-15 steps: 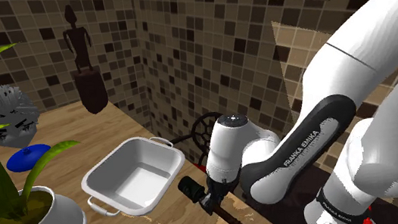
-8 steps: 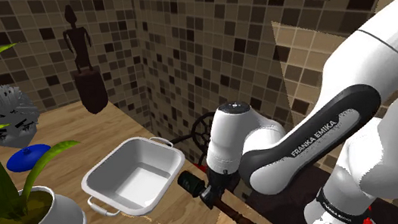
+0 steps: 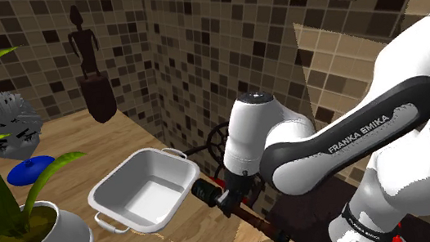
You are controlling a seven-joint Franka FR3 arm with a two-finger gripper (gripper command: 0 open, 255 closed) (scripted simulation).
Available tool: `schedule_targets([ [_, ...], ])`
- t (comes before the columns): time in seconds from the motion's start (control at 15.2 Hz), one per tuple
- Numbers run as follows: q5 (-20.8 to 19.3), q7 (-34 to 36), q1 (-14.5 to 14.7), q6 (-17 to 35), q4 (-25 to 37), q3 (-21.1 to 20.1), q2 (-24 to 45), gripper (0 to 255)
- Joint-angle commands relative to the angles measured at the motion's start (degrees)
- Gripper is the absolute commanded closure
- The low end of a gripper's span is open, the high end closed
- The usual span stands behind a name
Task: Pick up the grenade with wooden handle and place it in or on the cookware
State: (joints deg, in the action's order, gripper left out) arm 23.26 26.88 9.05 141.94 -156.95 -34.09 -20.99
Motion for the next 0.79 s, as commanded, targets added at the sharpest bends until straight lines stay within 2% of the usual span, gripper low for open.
schedule_targets([
  [0.0,0.06,-0.15,0.23,-2.51,0.68,0.70,-1.86,255],
  [0.73,-0.75,-0.04,0.78,-13.63,4.86,3.70,-8.88,255],
])
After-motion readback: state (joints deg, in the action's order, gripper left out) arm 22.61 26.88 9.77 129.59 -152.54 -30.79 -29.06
